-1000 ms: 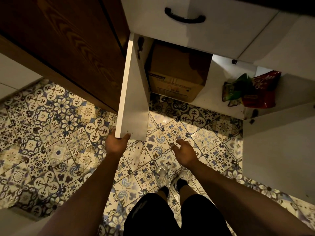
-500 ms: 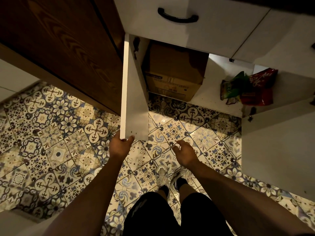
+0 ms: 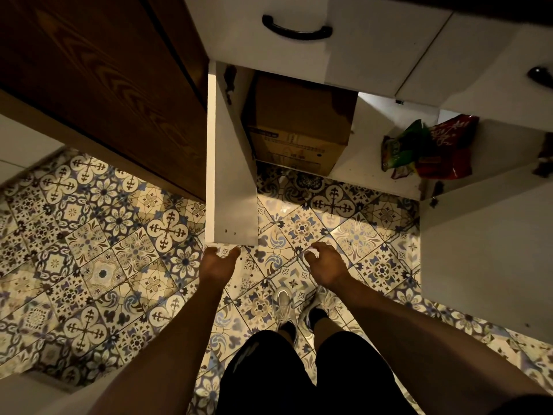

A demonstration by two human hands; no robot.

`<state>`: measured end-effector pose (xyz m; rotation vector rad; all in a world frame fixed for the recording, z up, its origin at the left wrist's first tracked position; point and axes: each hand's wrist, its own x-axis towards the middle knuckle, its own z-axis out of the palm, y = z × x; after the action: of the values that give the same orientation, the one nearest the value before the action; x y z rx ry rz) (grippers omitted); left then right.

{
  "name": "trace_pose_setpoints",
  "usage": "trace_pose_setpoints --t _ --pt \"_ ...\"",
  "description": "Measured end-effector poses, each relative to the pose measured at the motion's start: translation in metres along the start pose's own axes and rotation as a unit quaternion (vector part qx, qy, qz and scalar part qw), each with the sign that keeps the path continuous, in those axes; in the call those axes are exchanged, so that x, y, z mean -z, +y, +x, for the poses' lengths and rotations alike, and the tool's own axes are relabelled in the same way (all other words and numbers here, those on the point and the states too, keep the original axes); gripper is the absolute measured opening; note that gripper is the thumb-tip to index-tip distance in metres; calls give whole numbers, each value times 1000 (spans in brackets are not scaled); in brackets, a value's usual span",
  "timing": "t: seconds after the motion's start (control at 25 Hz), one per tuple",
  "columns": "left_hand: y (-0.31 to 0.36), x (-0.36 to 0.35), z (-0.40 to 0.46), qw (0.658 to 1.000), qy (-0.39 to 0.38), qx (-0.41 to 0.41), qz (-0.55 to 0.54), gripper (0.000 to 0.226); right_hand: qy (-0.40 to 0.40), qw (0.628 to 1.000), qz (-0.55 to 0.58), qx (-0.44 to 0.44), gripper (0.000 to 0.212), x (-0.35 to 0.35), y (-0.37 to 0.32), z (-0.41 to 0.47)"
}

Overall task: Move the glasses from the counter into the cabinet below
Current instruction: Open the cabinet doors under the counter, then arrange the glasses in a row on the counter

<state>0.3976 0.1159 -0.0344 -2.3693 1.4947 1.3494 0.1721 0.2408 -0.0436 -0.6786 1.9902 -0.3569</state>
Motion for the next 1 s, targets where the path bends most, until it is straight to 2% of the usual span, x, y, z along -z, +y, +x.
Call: trace_pose_setpoints --t 0.08,0.2,0.44,0.72,1.0 --pt "-2 -15 -10 996 -56 37 65 63 0 1000 -7 2 42 7 6 -4" --pt "7 -38 -33 983 -136 9 126 30 1 1000 -15 -12 44 21 21 -12" --pt "45 -76 -85 938 -230 -74 249 31 -20 998 -35 -37 47 58 62 -40" --pt "104 -95 -132 906 -237 -136 324 33 -13 999 -15 -41 46 102 94 -74" --pt "176 -92 -162 924 -197 -199 262 38 18 1000 19 6 47 160 75 -76"
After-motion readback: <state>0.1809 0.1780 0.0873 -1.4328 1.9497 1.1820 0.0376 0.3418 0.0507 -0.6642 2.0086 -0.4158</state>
